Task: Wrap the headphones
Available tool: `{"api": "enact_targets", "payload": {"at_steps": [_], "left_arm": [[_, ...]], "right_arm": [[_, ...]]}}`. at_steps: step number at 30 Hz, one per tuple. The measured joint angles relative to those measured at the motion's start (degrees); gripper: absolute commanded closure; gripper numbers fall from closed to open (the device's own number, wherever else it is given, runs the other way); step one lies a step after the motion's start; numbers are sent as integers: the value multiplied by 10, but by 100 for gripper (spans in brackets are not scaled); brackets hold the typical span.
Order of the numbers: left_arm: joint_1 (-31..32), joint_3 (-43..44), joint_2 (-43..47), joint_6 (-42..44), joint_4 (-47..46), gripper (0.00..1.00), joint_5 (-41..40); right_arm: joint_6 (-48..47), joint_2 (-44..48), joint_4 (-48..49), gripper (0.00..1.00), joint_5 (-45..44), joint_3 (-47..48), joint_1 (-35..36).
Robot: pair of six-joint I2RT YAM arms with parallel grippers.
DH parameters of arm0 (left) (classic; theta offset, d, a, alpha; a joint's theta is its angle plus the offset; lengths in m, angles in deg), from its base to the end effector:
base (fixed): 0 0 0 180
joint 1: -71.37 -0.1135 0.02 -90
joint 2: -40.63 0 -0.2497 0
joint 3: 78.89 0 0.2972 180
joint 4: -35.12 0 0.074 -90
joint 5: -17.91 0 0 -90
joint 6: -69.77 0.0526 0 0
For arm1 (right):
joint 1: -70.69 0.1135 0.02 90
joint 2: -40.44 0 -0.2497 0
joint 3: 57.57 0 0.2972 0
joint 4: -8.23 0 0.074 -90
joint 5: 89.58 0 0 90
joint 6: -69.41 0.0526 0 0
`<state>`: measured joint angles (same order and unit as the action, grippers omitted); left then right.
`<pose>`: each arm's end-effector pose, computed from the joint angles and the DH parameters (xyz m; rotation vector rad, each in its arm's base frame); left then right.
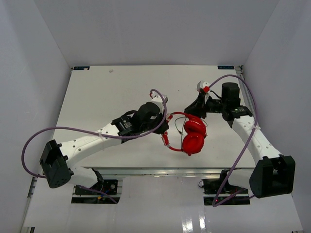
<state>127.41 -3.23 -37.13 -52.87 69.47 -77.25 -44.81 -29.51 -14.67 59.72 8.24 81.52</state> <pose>0.2082 -0.3007 0.2715 0.4171 2.2729 -0.7403 0.3064 0.1047 0.2808 -1.1355 1.5211 0.8854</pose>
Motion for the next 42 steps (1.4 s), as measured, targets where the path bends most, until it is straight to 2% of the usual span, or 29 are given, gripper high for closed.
{"api": "enact_targets", "payload": {"at_steps": [10, 22, 27, 36, 42], "left_arm": [[0, 68, 7, 16, 78, 100, -58], [0, 136, 1, 18, 126, 100, -78], [1, 168, 1, 12, 128, 100, -87], [1, 219, 1, -14, 133, 100, -137], [1, 243, 1, -35, 129, 100, -176]], "right_arm": [[60, -9, 121, 74, 91, -28, 0], [181, -57, 281, 54, 131, -53, 9], [200, -76, 305, 45, 129, -56, 21], [205, -76, 329, 41, 129, -88, 23], [167, -72, 314, 39, 132, -91, 23]]}}
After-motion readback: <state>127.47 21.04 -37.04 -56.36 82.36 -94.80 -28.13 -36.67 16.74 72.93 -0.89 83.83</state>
